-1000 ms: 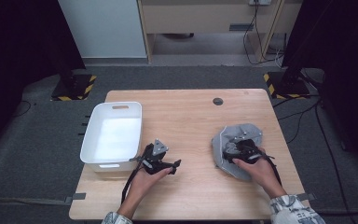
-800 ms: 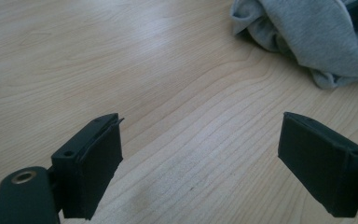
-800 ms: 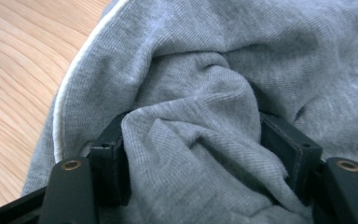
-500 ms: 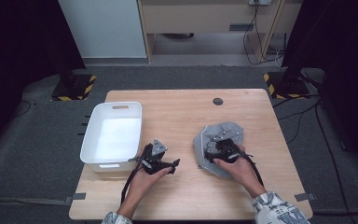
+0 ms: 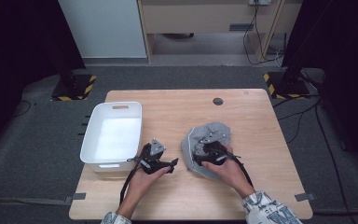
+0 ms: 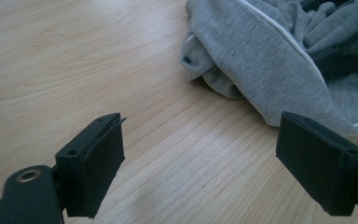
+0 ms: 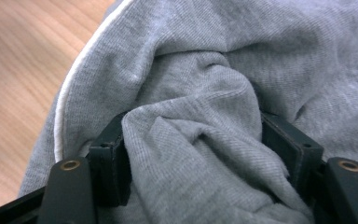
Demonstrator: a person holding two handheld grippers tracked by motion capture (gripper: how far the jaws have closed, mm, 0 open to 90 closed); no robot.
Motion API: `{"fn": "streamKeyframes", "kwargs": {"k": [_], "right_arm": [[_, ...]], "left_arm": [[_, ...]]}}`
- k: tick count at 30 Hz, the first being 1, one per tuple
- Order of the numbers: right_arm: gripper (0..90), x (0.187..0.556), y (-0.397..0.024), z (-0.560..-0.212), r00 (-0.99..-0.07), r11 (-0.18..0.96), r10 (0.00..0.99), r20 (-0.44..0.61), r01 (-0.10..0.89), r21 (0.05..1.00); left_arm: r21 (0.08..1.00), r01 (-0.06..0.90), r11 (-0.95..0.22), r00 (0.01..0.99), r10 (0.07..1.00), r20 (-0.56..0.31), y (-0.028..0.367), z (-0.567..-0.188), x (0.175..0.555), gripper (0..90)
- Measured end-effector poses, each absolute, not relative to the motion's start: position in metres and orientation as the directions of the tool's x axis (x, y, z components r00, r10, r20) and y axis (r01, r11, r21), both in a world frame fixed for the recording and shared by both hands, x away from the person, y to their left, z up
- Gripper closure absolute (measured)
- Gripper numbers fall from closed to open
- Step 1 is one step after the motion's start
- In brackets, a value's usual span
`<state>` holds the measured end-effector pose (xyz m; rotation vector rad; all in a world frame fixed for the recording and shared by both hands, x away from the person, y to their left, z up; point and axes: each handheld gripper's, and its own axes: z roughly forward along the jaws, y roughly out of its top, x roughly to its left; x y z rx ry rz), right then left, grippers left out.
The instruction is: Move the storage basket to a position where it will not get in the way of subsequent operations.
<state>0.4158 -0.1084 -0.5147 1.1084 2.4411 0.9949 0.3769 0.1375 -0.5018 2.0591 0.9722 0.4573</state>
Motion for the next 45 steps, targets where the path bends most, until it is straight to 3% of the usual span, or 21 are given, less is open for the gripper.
{"fn": "streamKeyframes", "kwargs": {"k": [10, 33, 45], "right_arm": [[31.5, 0.407, -0.117, -0.481, -0.693, 0.495, 0.721, -0.002, 0.513, 0.702], [56.2, 0.447, -0.152, -0.424, -0.6, 0.431, 0.799, -0.036, 0.529, 0.731], [56.4, 0.459, -0.11, -0.427, -0.629, 0.459, 0.776, -0.039, 0.522, 0.719]], "left_arm": [[0.792, 0.47, -0.391, 0.643, 0.766, -0.003, 0.137, -0.5, 0.374, 16.3], [0.804, 0.439, -0.401, 0.669, 0.743, 0.006, 0.134, -0.495, 0.369, 26.5], [0.799, 0.438, -0.413, 0.664, 0.748, 0.023, 0.132, -0.498, 0.368, 29.1]]}}
